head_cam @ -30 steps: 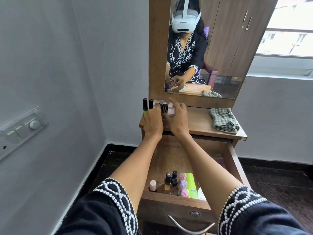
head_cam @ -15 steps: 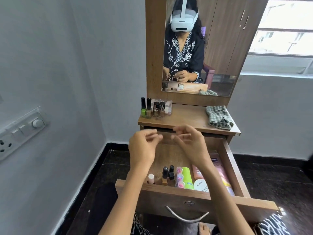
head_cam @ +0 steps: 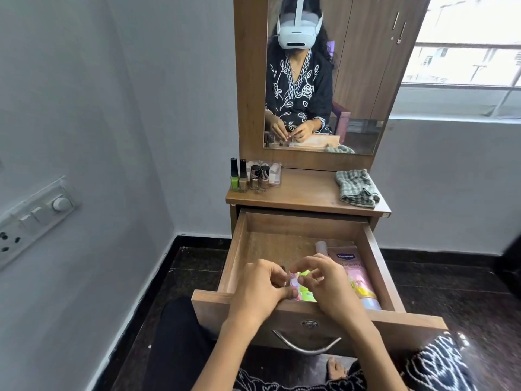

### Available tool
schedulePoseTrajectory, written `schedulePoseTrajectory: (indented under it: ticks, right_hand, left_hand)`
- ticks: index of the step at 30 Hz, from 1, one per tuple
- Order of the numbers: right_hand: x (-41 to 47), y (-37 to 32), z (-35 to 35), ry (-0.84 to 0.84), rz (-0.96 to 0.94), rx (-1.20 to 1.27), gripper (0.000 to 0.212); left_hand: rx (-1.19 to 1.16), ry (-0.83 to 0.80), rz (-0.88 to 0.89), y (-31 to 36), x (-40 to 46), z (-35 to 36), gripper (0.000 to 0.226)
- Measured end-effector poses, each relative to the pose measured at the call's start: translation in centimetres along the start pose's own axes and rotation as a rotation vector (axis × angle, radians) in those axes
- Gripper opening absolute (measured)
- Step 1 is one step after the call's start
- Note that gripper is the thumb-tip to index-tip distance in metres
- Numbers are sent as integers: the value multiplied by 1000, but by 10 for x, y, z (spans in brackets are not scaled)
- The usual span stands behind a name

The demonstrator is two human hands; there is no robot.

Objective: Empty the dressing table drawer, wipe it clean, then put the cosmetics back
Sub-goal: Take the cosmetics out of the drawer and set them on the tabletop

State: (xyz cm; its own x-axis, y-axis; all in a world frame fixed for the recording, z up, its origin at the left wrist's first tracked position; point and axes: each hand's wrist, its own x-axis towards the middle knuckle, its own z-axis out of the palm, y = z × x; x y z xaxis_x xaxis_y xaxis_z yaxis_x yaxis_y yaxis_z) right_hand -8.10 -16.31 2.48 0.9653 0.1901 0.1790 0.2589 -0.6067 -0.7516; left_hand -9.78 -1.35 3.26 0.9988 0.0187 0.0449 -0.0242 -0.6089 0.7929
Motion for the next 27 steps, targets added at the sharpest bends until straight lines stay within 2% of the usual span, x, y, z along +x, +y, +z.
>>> schedulePoseTrajectory:
  ticks: [5,10,13,20,27]
  right_hand:
    - [5,-2,-1,-178,80,-131,40]
    - [10,-5,-4,-293,112,-226,45]
    - [11,-4,-3,-289,89,-241,44]
    - [12,-2,-1,-263,64,-247,21]
    - [11,-1,0,-247,34,-205,17]
  left_hand:
    - [205,-95,-125,10,8,2,40]
    - [281,-171,-205,15,16,9,43]
    - [300,-170,-238,16,18,12,38]
    - [332,-195,-230,19,17,10,33]
    - [400,-167,-184,26,13,3,26]
